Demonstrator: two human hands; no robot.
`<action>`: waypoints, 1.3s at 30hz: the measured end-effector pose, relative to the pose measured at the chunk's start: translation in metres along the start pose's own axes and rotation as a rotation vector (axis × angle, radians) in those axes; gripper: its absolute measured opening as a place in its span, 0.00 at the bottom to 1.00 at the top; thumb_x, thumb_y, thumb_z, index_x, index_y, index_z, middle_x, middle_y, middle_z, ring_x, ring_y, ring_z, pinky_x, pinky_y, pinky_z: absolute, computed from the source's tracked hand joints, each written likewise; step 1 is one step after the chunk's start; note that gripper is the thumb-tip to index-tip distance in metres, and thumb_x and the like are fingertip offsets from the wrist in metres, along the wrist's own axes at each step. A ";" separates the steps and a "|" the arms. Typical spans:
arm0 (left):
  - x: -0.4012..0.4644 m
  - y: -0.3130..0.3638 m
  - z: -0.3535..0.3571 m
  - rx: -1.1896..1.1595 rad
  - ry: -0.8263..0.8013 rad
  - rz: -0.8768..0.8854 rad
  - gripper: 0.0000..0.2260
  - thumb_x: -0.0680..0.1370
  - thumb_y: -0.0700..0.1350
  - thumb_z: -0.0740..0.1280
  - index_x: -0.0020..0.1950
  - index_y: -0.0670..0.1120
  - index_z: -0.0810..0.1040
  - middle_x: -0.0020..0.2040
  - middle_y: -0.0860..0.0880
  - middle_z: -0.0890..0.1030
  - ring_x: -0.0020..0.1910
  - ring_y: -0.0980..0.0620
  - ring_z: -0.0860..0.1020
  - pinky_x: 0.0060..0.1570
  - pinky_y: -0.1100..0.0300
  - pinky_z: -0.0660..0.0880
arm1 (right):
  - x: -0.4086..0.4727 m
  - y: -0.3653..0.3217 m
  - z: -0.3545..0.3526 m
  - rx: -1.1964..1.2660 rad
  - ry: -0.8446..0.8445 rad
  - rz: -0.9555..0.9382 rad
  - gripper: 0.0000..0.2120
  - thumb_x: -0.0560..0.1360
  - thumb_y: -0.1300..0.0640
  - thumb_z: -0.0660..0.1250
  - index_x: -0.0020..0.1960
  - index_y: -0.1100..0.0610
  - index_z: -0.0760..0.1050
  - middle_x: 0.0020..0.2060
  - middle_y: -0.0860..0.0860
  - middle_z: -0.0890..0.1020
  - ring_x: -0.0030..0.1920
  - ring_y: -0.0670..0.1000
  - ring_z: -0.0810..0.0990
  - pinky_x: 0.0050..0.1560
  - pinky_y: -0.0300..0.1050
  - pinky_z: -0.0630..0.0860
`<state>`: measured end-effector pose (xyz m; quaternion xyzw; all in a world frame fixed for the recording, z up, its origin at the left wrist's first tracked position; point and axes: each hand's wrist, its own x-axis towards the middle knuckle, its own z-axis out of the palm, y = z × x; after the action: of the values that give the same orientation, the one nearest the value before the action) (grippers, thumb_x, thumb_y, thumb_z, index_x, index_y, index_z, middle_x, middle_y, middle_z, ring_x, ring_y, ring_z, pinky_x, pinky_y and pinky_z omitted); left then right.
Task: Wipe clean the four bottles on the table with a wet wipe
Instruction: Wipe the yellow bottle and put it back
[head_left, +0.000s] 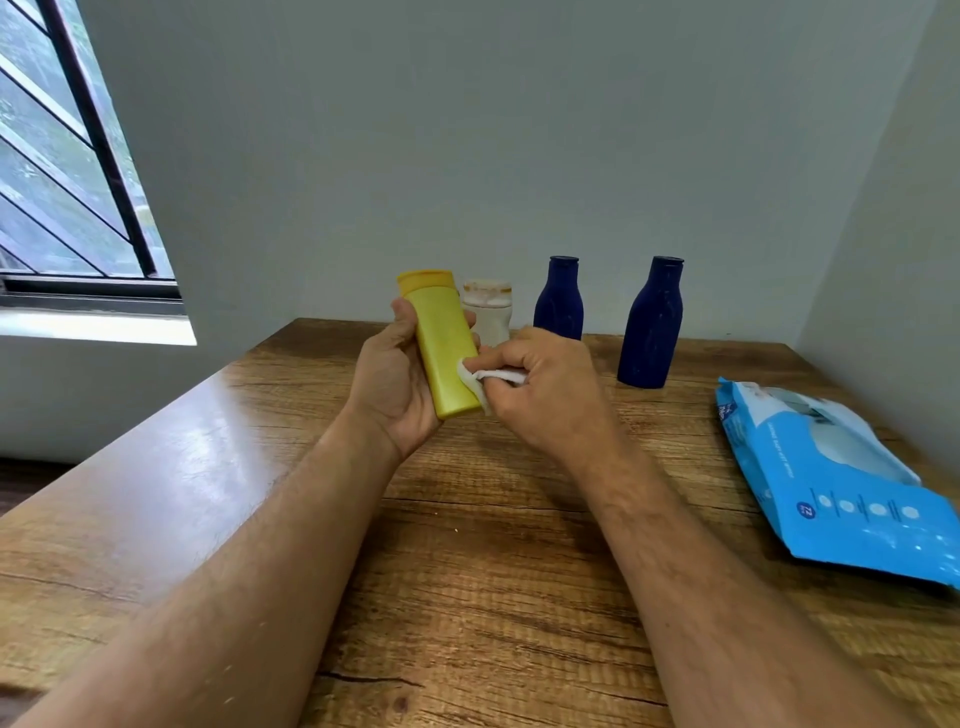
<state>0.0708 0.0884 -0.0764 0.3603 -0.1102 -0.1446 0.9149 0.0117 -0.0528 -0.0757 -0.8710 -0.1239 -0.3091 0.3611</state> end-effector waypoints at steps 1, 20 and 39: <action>0.001 0.001 -0.001 -0.014 0.010 0.007 0.26 0.84 0.60 0.54 0.66 0.39 0.75 0.52 0.41 0.81 0.48 0.44 0.81 0.51 0.47 0.82 | -0.002 -0.001 0.000 0.000 -0.019 -0.027 0.10 0.74 0.59 0.70 0.51 0.49 0.86 0.41 0.46 0.80 0.43 0.41 0.78 0.39 0.31 0.73; -0.008 -0.010 0.006 0.089 -0.156 -0.163 0.26 0.83 0.57 0.56 0.71 0.39 0.74 0.63 0.38 0.79 0.62 0.41 0.79 0.66 0.43 0.73 | -0.002 -0.012 -0.002 -0.093 0.152 -0.119 0.10 0.76 0.59 0.70 0.56 0.55 0.84 0.41 0.45 0.75 0.36 0.40 0.72 0.37 0.28 0.71; -0.012 -0.017 0.011 0.200 -0.152 -0.163 0.19 0.85 0.50 0.55 0.64 0.40 0.78 0.58 0.39 0.83 0.57 0.43 0.82 0.63 0.45 0.76 | 0.000 -0.010 -0.002 -0.062 0.284 -0.026 0.09 0.77 0.57 0.69 0.56 0.52 0.84 0.41 0.44 0.74 0.37 0.39 0.72 0.39 0.25 0.70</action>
<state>0.0529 0.0735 -0.0815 0.4456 -0.1633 -0.2338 0.8486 0.0065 -0.0468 -0.0687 -0.8277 -0.0733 -0.4375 0.3437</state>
